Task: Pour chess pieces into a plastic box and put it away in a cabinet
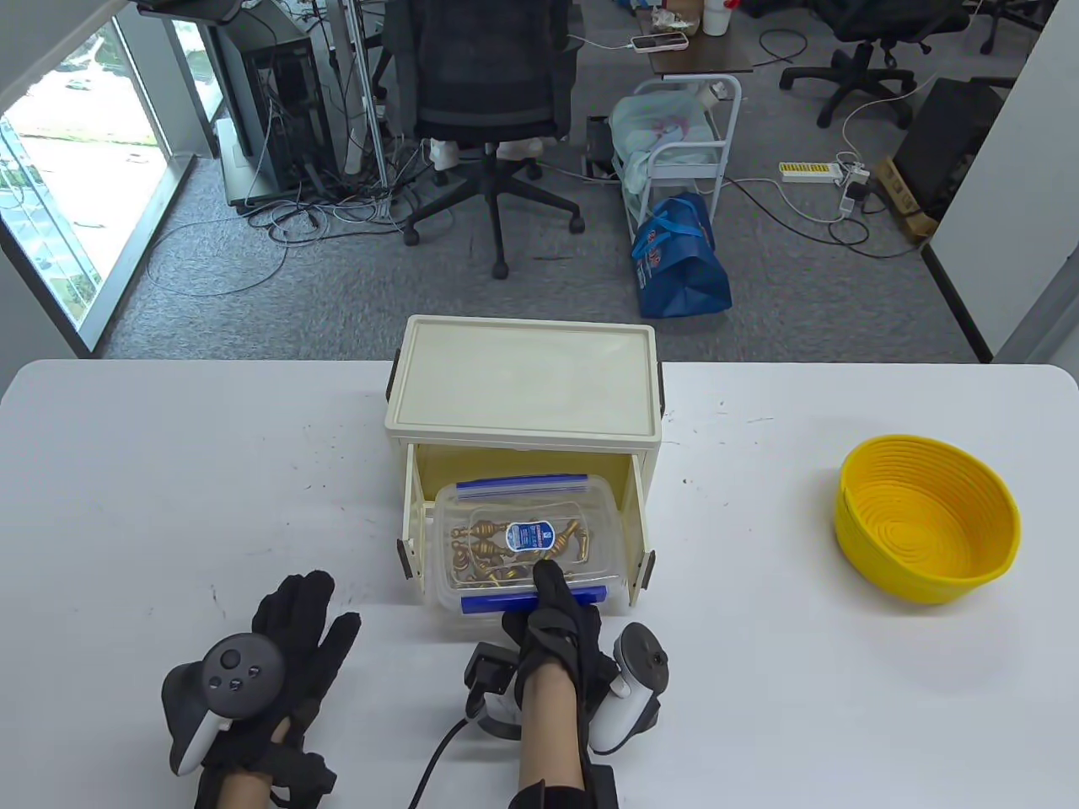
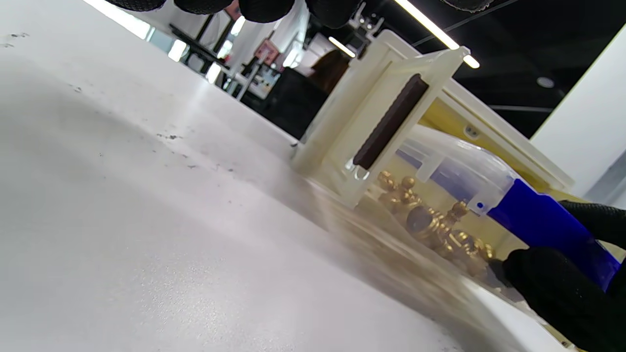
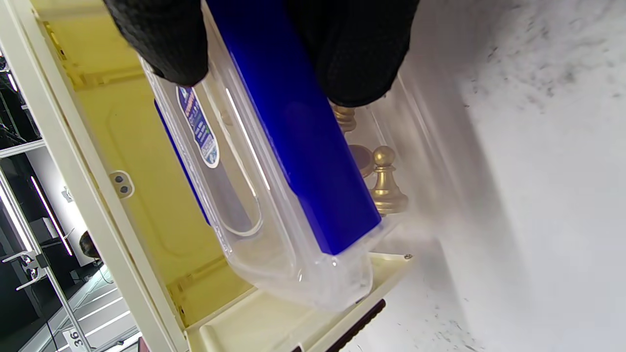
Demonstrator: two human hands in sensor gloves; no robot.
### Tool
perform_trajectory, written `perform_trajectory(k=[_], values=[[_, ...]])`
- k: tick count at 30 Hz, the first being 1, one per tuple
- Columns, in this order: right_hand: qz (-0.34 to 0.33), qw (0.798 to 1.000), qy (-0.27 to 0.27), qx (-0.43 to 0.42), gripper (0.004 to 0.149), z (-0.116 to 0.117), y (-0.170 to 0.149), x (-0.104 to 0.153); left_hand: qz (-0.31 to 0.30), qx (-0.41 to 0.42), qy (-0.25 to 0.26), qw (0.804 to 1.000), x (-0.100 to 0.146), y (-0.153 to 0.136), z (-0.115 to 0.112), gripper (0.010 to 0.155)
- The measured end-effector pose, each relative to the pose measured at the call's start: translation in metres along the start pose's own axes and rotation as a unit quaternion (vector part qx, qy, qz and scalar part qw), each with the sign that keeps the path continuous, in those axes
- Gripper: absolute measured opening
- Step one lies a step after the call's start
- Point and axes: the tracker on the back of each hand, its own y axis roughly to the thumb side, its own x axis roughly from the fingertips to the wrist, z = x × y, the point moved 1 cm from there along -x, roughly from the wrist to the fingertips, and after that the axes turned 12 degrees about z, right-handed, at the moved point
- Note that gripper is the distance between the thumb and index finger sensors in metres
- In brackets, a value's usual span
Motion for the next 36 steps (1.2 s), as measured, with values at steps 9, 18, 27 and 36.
perform_trajectory(k=[9, 18, 27, 36], values=[[-0.009, 1.0, -0.009, -0.008, 0.077, 0.015, 0.009, -0.014, 0.002, 0.001, -0.005, 1.0, -0.001, 0.0, 0.0, 0.076], [-0.015, 1.0, -0.018, -0.019, 0.076, 0.031, 0.019, -0.027, 0.002, 0.009, -0.011, 1.0, -0.002, -0.001, 0.0, 0.076], [-0.023, 1.0, -0.014, -0.015, 0.076, 0.047, 0.032, -0.038, 0.004, 0.01, -0.015, 1.0, -0.003, -0.001, -0.001, 0.076], [-0.035, 0.999, -0.012, 0.025, 0.076, 0.063, 0.046, -0.051, 0.002, 0.01, -0.017, 1.0, -0.003, -0.001, -0.001, 0.075]])
